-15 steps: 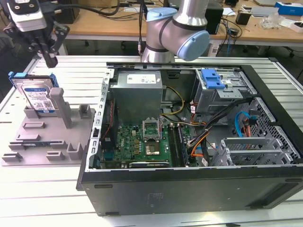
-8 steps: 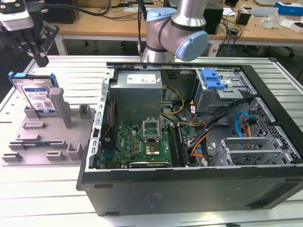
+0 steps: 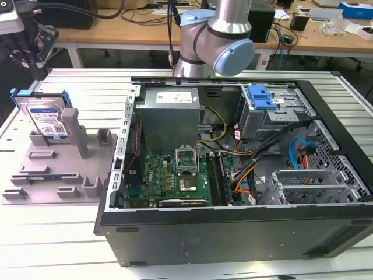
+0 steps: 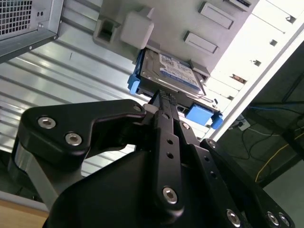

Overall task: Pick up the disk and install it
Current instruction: 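Pick up the disk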

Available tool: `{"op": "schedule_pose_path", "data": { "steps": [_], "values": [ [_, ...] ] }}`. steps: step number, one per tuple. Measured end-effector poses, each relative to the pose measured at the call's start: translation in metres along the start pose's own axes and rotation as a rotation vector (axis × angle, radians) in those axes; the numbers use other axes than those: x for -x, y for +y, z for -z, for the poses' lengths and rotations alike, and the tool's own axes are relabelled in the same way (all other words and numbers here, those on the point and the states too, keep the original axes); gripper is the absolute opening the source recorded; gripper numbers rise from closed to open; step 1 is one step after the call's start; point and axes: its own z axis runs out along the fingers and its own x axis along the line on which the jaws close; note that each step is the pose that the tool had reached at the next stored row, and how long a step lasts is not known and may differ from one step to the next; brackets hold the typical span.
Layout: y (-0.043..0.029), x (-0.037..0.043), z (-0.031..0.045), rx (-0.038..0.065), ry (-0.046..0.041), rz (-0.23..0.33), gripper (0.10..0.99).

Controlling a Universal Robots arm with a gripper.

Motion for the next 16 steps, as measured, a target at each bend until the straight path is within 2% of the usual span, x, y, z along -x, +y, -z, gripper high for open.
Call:
{"op": "schedule_pose_path", "data": {
  "steps": [12, 13, 15, 16],
  "values": [
    [0.0, 0.0, 0.0, -0.001, 0.0008, 0.002, 0.106],
    [0.0001, 0.0, -0.0001, 0.0, 0.0021, 0.008, 0.106],
    [0.0002, 0.0, -0.0001, 0.0, 0.0126, 0.05, 0.106],
    [0.0002, 0.0, 0.0, 0.0, 0.015, 0.065, 0.106]
  ]
}}
